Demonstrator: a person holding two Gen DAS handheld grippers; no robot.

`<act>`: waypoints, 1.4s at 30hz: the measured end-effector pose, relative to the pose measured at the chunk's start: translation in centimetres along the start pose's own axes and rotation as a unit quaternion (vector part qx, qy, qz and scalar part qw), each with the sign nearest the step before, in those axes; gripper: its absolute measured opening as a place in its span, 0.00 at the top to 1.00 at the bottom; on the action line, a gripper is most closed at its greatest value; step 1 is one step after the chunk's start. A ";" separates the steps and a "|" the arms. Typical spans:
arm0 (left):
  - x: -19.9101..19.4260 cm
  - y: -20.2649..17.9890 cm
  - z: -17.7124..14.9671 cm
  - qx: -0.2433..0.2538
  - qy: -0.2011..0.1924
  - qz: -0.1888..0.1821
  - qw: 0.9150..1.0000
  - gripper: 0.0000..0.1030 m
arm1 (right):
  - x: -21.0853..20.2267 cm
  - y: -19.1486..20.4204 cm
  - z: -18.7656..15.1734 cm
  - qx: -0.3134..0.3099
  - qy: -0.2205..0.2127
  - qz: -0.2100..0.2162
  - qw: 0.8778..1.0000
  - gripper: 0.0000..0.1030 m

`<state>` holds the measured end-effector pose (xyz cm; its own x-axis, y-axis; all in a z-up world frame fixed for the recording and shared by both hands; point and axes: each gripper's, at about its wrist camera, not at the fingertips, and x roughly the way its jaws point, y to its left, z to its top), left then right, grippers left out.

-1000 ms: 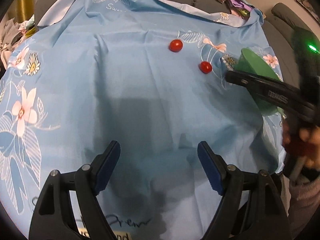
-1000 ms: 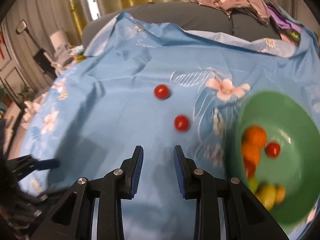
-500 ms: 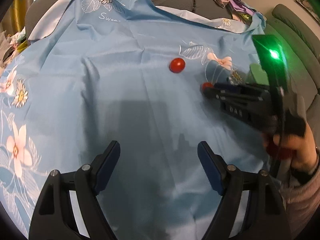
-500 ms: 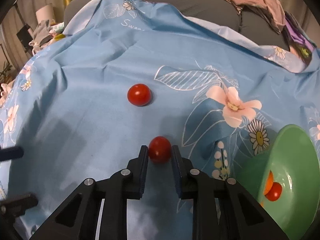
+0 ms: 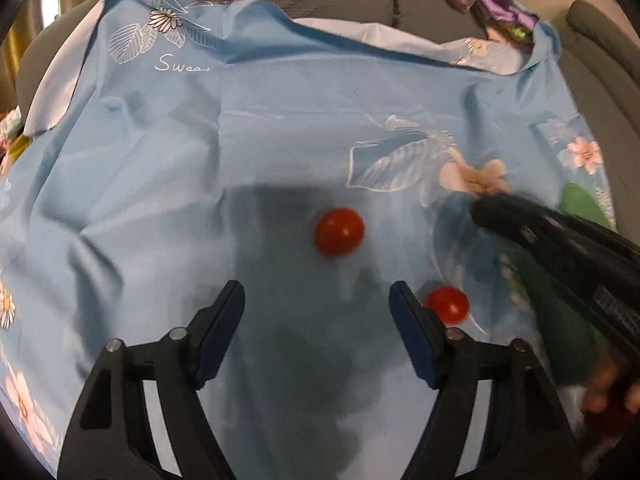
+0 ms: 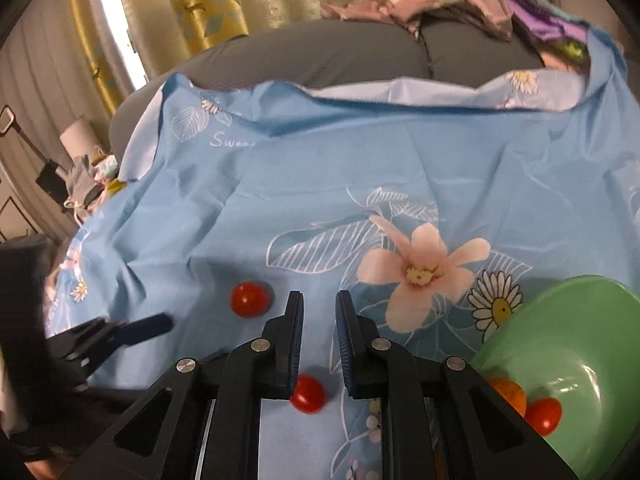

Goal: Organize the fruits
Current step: 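Grasp another red cherry tomato with the left gripper, then carry the cherry tomato over the green bowl and release it inside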

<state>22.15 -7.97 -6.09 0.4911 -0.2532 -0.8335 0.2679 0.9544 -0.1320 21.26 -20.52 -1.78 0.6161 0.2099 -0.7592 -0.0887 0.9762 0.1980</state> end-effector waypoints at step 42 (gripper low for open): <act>-6.9 4.6 -3.9 -0.021 -0.038 -0.021 0.999 0.72 | 2.4 5.5 -5.4 -0.130 0.078 -0.002 0.988 0.75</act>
<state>16.73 -1.23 -3.07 0.5428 -0.3029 -0.7833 0.2553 0.9481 -0.1897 18.08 -14.34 -5.86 0.4898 0.1926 -0.8503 -0.2980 0.9535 0.0444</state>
